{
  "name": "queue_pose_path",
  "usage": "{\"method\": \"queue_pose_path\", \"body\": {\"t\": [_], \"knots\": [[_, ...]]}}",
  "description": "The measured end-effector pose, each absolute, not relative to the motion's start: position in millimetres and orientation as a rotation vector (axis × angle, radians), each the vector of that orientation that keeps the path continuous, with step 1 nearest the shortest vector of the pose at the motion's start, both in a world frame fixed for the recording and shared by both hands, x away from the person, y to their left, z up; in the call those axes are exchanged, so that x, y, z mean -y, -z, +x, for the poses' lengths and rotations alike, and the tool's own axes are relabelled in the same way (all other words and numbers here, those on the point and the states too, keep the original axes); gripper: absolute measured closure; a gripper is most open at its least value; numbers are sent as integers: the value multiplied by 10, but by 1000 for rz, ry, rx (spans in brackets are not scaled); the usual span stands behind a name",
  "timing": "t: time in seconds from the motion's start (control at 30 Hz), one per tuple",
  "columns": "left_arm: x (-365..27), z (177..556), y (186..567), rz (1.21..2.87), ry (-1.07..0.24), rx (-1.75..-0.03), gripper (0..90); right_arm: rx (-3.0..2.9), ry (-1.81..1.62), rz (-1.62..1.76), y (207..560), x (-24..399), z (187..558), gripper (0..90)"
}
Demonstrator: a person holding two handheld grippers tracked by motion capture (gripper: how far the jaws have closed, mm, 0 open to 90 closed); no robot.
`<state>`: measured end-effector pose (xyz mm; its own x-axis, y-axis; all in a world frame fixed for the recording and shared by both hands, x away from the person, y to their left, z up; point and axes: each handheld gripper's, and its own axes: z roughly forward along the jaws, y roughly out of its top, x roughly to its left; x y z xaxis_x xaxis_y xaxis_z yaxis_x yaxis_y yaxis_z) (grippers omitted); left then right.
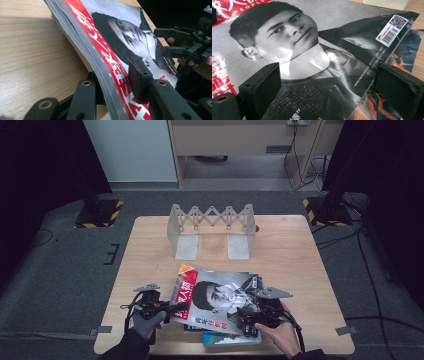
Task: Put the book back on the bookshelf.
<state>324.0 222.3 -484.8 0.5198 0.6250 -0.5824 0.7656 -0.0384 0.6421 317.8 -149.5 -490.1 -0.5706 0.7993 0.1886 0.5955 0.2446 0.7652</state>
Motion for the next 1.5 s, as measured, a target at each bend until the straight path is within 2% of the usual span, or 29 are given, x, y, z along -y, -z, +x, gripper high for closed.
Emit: {"method": "queue_pose_path", "body": {"t": [0.53, 0.83, 1.5], "knots": [[-2239, 3228, 4742, 1694, 185, -1174, 808, -2272, -1250, 1329, 4885, 1537, 3202, 91], [-2225, 3220, 4604, 1691, 136, -1134, 839, -2235, -1248, 1352, 4861, 1627, 3230, 79], [-2232, 3329, 4226, 1578, 146, -1082, 863, -2141, -1219, 1401, 4810, 1925, 3311, 75]]}}
